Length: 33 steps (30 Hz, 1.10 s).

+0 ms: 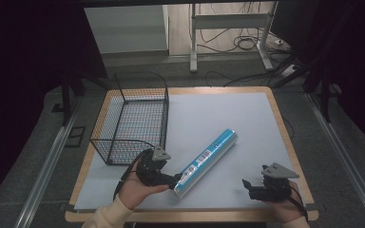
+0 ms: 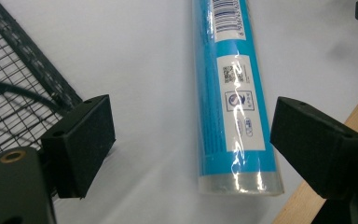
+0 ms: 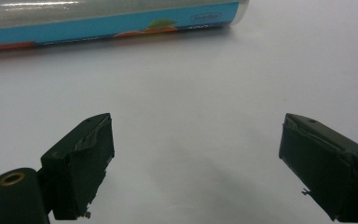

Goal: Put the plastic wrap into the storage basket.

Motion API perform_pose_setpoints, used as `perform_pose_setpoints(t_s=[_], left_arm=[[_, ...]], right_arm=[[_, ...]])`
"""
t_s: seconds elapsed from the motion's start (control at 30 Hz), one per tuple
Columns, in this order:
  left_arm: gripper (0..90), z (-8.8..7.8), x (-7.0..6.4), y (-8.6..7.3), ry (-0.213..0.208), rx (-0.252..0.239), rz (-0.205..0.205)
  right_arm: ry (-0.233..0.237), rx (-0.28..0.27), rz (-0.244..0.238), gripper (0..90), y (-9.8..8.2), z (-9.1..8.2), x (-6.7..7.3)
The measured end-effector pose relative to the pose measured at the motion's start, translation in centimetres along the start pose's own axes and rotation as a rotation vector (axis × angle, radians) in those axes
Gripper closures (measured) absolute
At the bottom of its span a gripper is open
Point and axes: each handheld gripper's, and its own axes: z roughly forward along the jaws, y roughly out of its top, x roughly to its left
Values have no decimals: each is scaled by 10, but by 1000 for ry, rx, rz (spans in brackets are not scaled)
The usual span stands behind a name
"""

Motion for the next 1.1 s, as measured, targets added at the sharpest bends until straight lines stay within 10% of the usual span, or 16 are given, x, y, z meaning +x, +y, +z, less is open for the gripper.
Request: perform_pose_setpoints(t_s=[1.1], left_arm=[[134, 31, -12, 35, -64, 50, 41]], right_arm=[[-21, 11, -3, 119, -2, 0, 0]])
